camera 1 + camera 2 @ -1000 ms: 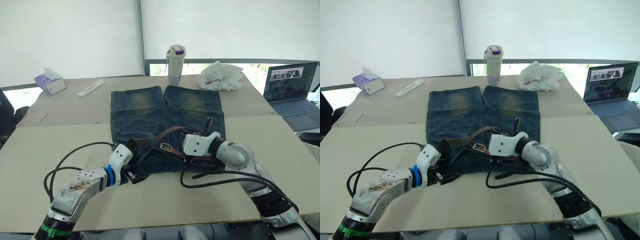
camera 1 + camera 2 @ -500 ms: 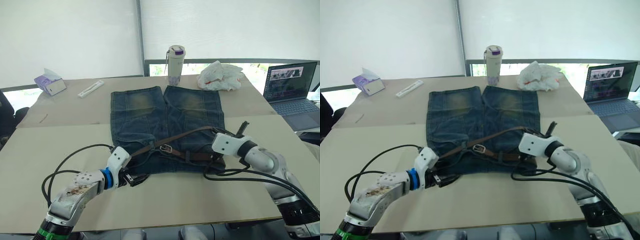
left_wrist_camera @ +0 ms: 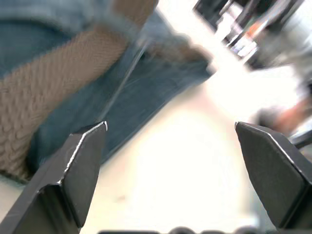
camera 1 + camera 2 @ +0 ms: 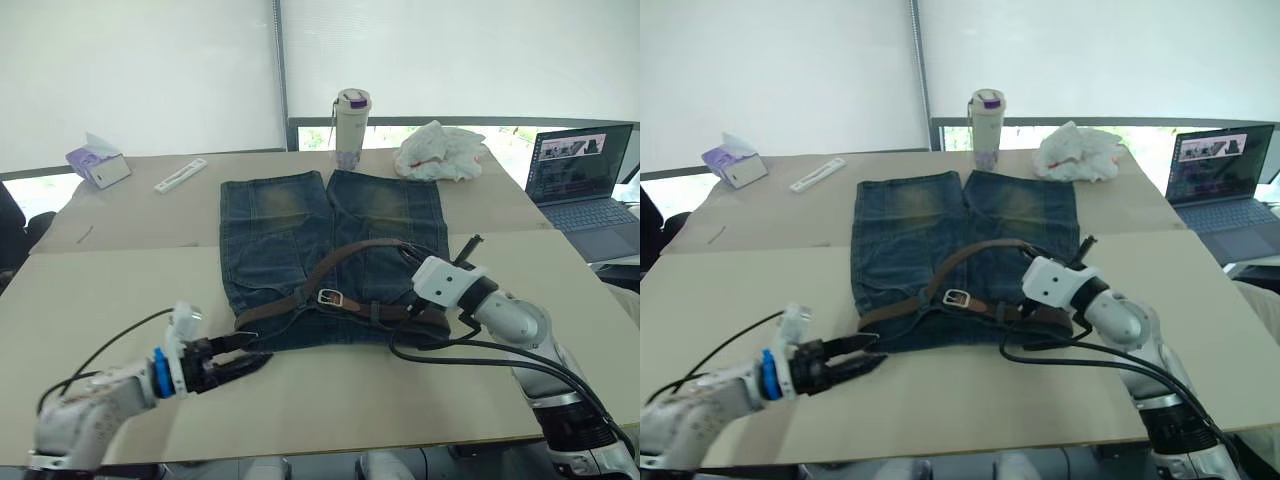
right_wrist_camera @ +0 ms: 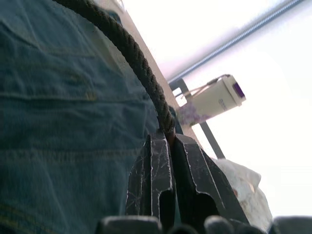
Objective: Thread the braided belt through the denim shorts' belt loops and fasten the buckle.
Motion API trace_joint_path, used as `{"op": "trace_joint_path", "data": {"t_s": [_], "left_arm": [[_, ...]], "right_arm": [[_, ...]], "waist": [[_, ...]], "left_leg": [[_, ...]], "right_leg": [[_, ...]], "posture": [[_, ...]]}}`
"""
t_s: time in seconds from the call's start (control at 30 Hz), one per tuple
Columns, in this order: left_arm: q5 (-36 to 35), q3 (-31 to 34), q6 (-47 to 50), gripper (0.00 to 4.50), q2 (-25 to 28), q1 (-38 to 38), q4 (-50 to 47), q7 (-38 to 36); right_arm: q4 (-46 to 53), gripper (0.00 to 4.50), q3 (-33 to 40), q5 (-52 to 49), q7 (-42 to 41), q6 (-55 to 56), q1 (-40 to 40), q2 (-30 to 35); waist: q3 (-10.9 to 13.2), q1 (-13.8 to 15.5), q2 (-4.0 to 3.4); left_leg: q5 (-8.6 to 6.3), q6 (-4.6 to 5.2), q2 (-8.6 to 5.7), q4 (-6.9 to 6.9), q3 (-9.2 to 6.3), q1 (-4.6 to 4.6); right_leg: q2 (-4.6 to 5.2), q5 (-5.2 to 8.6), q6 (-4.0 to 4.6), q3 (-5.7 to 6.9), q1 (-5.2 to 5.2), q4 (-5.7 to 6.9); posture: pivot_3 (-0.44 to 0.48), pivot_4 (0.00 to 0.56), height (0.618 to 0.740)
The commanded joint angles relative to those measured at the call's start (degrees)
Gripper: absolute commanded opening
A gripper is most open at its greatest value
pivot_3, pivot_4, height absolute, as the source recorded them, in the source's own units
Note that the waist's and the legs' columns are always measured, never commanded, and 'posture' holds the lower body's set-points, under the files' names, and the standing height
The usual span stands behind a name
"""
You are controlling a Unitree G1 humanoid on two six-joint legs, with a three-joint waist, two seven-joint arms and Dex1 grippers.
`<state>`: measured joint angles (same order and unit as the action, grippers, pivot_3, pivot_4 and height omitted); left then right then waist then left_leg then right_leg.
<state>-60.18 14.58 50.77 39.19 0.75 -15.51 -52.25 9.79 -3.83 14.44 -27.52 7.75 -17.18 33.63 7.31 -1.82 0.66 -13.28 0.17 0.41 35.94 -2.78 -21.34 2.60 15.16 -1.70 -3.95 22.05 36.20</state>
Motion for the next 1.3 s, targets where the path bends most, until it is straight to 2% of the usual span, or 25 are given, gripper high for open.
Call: {"op": "trace_joint_path", "data": {"t_s": [0.03,0.27,0.4,0.53,0.67,0.73,0.83,0.93,0.97,1.07,1.2,1.3], "left_arm": [[-12.3,2.0,5.4,4.45,-3.6,-7.4,-2.0,9.0],[-21.8,-4.1,8.4,4.45,-16.9,-19.0,-0.9,33.0],[-19.7,-6.9,6.1,4.45,-22.6,-20.5,-2.0,40.2],[-8.6,-9.2,-1.1,4.45,-26.2,-20.9,-3.5,42.3],[12.1,-15.3,-17.9,4.45,-17.1,-19.8,-9.2,24.8],[19.5,-17.5,-24.5,4.45,-13.7,-19.3,-8.9,20.3],[34.9,-22.7,-40.0,4.45,-8.6,-19.3,-7.7,13.3],[46.1,-24.1,-50.8,4.45,-9.2,-20.7,-4.8,16.2],[51.4,-24.3,-53.8,4.45,-9.7,-21.5,-2.9,19.5],[61.8,-24.5,-57.4,4.45,-11.3,-23.6,2.0,26.2],[70.8,-27.0,-58.6,4.45,-12.9,-26.5,8.5,30.1],[73.7,-27.9,-59.9,4.45,-13.2,-27.5,10.9,30.5]], "right_arm": [[3.3,0.0,-0.9,-1.6,-0.5,-1.1,-3.0,-2.1],[2.6,0.0,-6.3,3.2,1.0,-5.3,-9.0,-8.0],[2.0,0.0,-7.7,6.5,2.7,-6.7,-10.4,-9.6],[2.0,0.0,-8.4,8.7,3.0,-7.2,-9.8,-9.4],[2.5,0.0,-7.5,8.4,2.5,-8.2,-8.2,-8.5],[2.2,0.0,-7.4,8.2,2.4,-8.5,-8.0,-8.2],[1.3,0.0,-7.7,8.0,2.4,-8.5,-7.9,-8.3],[0.6,0.0,-8.0,8.1,2.7,-8.4,-8.2,-8.6],[0.6,0.0,-8.1,8.1,2.8,-8.3,-8.4,-8.8],[0.9,0.0,-8.3,7.9,2.8,-8.1,-8.4,-9.3],[2.0,0.0,-8.9,7.9,2.5,-8.1,-7.7,-10.1],[2.4,0.0,-9.1,7.9,2.3,-6.8,-7.8,-10.1]], "waist": [[0.0,0.3,0.03],[0.0,0.4,0.05],[0.0,0.6,0.05],[0.0,0.9,0.05],[0.0,0.6,0.05],[0.0,0.7,0.02],[0.0,0.8,0.03],[0.0,0.9,0.04],[0.0,1.0,0.04],[0.0,1.1,0.05],[0.0,1.0,0.04],[0.0,0.8,0.04]], "left_leg": [[0.0,0.0,-0.02,0.03,-0.01,0.0],[0.0,-0.01,-0.05,0.01,-0.03,0.0],[0.0,-0.02,-0.22,-0.02,-0.04,0.0],[0.02,-0.05,-0.35,-0.01,-0.06,0.0],[0.07,-0.14,-0.36,-0.09,0.01,0.01],[0.16,-0.29,-0.37,-0.19,0.13,0.03],[0.16,-0.29,-0.37,-0.17,0.34,0.03],[0.16,-0.29,-0.36,-0.18,0.41,0.01],[0.16,-0.29,-0.35,-0.17,0.41,-0.01],[0.15,-0.27,-0.36,-0.13,0.41,-0.06],[0.14,-0.24,-0.36,-0.11,0.4,-0.08],[0.14,-0.24,-0.36,-0.12,0.39,-0.08]], "right_leg": [[0.01,0.0,0.0,0.01,-0.01,-0.01],[-0.02,-0.03,0.02,-0.05,0.03,0.04],[-0.02,-0.03,0.03,-0.08,0.07,0.06],[0.04,-0.03,0.03,-0.08,0.06,0.03],[-0.02,-0.03,0.04,-0.1,0.08,0.01],[-0.03,-0.03,0.05,-0.09,0.09,-0.03],[-0.01,-0.03,0.05,-0.08,0.06,-0.09],[0.02,-0.03,0.05,-0.08,0.05,-0.11],[0.02,-0.03,0.05,-0.07,0.05,-0.13],[0.02,-0.03,0.04,-0.05,0.06,-0.12],[0.01,-0.03,0.01,-0.04,0.07,-0.09],[0.0,-0.04,0.01,-0.04,0.09,-0.04]], "posture": [[0.0,0.15,0.74],[0.0,0.15,0.74],[0.0,0.15,0.74],[0.0,0.15,0.74],[0.0,0.15,0.74],[0.0,0.15,0.74],[0.0,0.15,0.74],[0.0,0.15,0.74],[0.0,0.15,0.74],[0.0,0.15,0.74],[0.0,0.15,0.74],[0.0,0.15,0.74]]}}
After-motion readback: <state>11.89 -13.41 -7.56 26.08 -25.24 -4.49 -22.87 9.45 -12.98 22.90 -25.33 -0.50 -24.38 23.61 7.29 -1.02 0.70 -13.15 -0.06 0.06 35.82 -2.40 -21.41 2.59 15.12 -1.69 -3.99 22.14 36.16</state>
